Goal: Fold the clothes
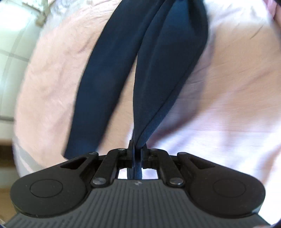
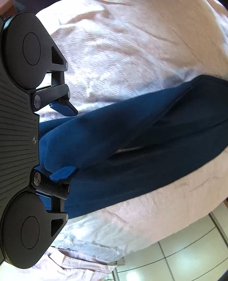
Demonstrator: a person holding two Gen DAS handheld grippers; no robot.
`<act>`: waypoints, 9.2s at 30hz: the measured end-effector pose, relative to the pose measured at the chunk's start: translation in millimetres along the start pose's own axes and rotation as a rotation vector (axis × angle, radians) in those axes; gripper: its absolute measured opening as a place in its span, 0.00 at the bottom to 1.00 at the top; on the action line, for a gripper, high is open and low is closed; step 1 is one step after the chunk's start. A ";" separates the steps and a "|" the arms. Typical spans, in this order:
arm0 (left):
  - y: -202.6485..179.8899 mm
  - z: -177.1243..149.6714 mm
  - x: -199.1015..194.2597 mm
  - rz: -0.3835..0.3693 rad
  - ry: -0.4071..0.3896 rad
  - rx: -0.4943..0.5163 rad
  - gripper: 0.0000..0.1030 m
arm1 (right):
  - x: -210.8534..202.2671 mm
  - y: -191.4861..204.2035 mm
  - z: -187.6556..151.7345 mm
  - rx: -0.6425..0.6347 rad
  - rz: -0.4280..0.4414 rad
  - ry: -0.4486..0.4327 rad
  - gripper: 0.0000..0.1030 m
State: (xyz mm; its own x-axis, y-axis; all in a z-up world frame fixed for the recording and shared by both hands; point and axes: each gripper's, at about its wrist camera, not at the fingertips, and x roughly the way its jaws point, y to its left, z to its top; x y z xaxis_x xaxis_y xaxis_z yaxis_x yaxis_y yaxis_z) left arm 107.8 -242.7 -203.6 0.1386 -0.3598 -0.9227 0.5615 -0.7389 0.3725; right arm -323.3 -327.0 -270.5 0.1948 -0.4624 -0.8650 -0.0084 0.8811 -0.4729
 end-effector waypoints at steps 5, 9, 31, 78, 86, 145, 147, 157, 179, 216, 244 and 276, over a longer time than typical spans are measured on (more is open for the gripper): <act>23.8 -5.5 -80.5 -0.342 0.077 -0.223 0.04 | -20.7 -8.0 -13.4 0.057 0.025 -0.053 0.65; 31.2 -14.0 -113.0 -0.543 0.146 -0.376 0.09 | -40.8 -2.9 -18.9 0.125 0.023 -0.119 0.65; -111.4 55.9 -9.6 -0.355 -0.018 -0.120 0.31 | 3.0 -46.6 -163.4 1.591 0.251 -0.026 0.65; -151.6 596.6 80.4 -0.108 0.033 -0.314 0.56 | 5.6 -150.0 -368.6 1.476 0.194 -0.225 0.66; -196.7 678.2 80.6 -0.039 0.220 -0.477 0.60 | 0.2 -158.6 -453.9 1.315 0.265 -0.294 0.66; -41.7 489.1 119.0 -0.121 -0.317 -0.331 0.62 | 98.7 -213.1 -243.7 0.988 0.224 -0.062 0.52; -46.5 500.5 121.0 -0.141 -0.329 -0.311 0.62 | 109.1 -219.0 -245.3 0.979 0.250 -0.043 0.44; -20.9 578.3 136.7 -0.208 -0.421 -0.283 0.58 | 99.7 -277.7 -276.1 1.127 0.297 -0.209 0.32; 5.6 715.2 193.1 -0.345 -0.421 0.253 0.07 | 78.7 -203.4 -366.7 1.425 0.308 -0.121 0.48; -26.3 775.5 203.9 -0.343 -0.478 0.241 0.08 | 67.6 -214.7 -434.0 1.873 0.227 -0.239 0.14; -123.7 162.2 20.6 0.027 0.092 -0.675 0.48 | 18.5 -151.1 -173.0 0.918 0.489 -0.265 0.47; -174.6 -54.6 -2.8 -0.241 0.097 -1.230 0.21 | 8.1 -17.1 -48.7 1.182 0.473 0.080 0.47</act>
State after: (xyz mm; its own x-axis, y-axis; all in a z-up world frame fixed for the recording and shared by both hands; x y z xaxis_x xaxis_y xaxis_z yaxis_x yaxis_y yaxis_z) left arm 53.9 -81.5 -271.5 -0.0427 -0.2079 -0.9772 0.9612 0.2583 -0.0969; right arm -369.3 -350.7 -277.6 0.3518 -0.0486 -0.9348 0.8222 0.4934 0.2838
